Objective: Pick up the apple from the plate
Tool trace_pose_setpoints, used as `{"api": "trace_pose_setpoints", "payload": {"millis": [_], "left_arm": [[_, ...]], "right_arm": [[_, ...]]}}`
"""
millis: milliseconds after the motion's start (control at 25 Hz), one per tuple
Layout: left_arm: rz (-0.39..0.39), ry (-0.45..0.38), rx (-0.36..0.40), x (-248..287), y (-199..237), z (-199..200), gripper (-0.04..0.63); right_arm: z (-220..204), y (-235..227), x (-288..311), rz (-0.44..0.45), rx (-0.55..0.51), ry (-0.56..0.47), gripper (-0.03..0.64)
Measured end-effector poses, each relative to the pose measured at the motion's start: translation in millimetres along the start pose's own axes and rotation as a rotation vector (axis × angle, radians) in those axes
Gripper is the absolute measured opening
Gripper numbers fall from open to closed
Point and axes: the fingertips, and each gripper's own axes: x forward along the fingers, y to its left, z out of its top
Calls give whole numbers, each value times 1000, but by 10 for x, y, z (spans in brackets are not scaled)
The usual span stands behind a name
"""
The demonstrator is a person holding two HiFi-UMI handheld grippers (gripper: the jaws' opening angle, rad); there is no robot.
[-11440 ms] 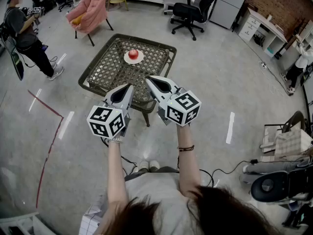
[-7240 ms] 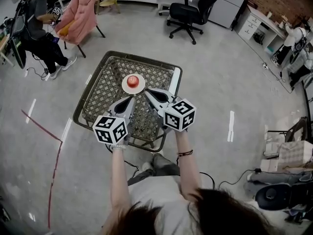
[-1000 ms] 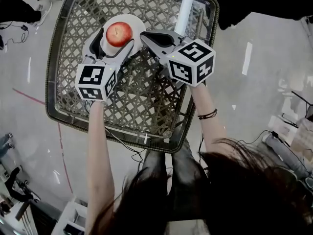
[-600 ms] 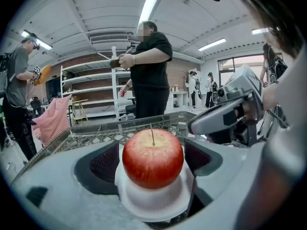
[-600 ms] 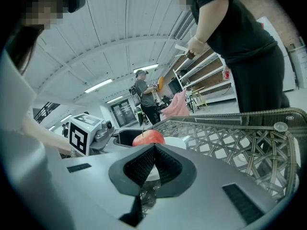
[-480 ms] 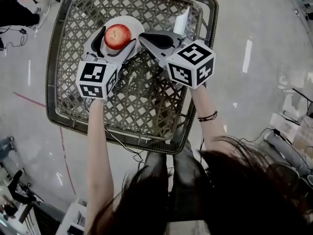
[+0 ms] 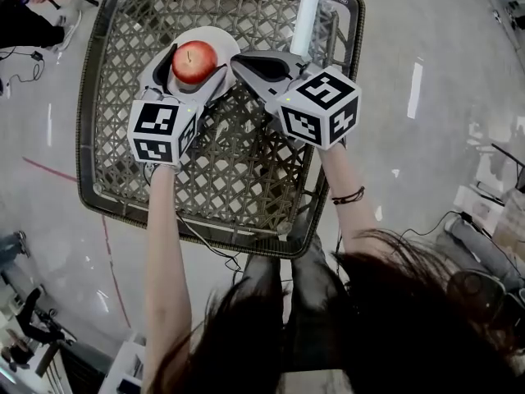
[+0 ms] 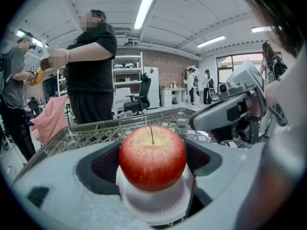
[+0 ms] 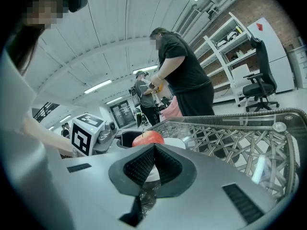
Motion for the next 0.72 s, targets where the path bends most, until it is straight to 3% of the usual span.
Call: {"api": "trace_pose_setpoints", "payload": {"millis": [720], "left_arm": [[35,4,-38,-25,68,-6,413]], "right_arm": [[-9,5,5,0,-3,7,9]]}}
